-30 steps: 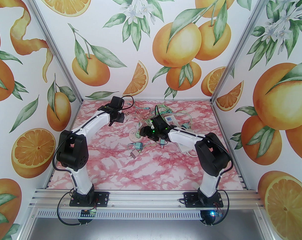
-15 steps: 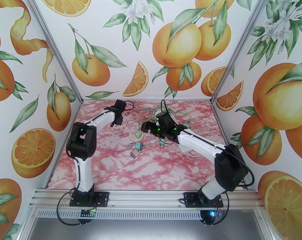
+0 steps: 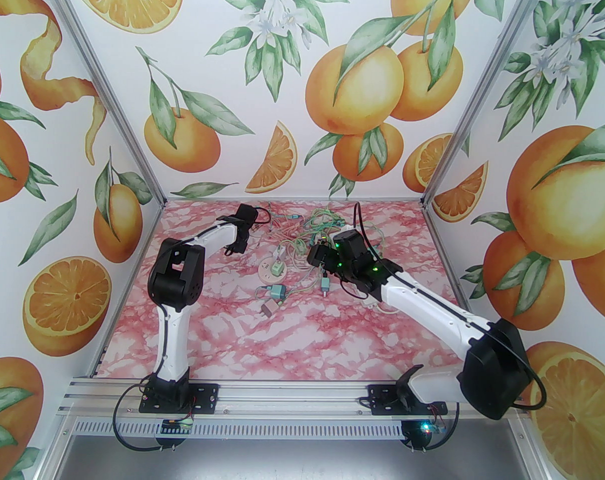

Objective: Pull the plug off the socket

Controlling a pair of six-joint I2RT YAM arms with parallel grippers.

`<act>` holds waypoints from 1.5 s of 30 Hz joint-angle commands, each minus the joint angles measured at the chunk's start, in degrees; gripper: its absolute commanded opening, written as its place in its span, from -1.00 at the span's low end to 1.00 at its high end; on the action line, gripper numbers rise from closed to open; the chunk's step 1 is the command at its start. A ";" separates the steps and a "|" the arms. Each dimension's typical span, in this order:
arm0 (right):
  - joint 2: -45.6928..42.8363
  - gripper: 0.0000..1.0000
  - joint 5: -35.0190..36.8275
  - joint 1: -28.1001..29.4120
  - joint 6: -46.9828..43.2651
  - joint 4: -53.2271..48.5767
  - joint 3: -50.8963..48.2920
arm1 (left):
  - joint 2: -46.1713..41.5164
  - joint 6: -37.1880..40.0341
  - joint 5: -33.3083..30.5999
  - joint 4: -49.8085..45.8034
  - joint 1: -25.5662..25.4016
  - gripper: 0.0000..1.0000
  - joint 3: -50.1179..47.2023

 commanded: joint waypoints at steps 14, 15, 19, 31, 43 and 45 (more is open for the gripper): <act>-0.18 1.00 0.65 -0.05 -1.71 -2.83 -0.14 | -4.68 -5.51 13.41 -4.66 -0.46 0.71 -1.10; -0.05 1.00 0.56 -0.02 -1.77 -2.77 -0.17 | -5.39 -5.60 14.45 -4.76 -0.45 0.74 -1.52; 1.18 1.00 -0.41 -0.07 -2.04 -2.29 0.38 | -8.01 -6.72 17.66 -6.70 -0.37 0.87 -2.80; 5.41 1.00 -3.10 0.25 -3.10 -1.43 3.43 | -16.22 -7.84 25.46 -8.14 0.85 1.00 -8.01; 7.02 1.00 -3.84 0.62 -3.15 -1.88 4.80 | -11.06 -4.10 22.37 -9.81 5.05 1.00 -0.74; 6.73 1.00 -3.75 0.60 -3.12 -2.00 4.54 | -8.21 -2.98 22.00 -10.83 6.05 1.00 3.15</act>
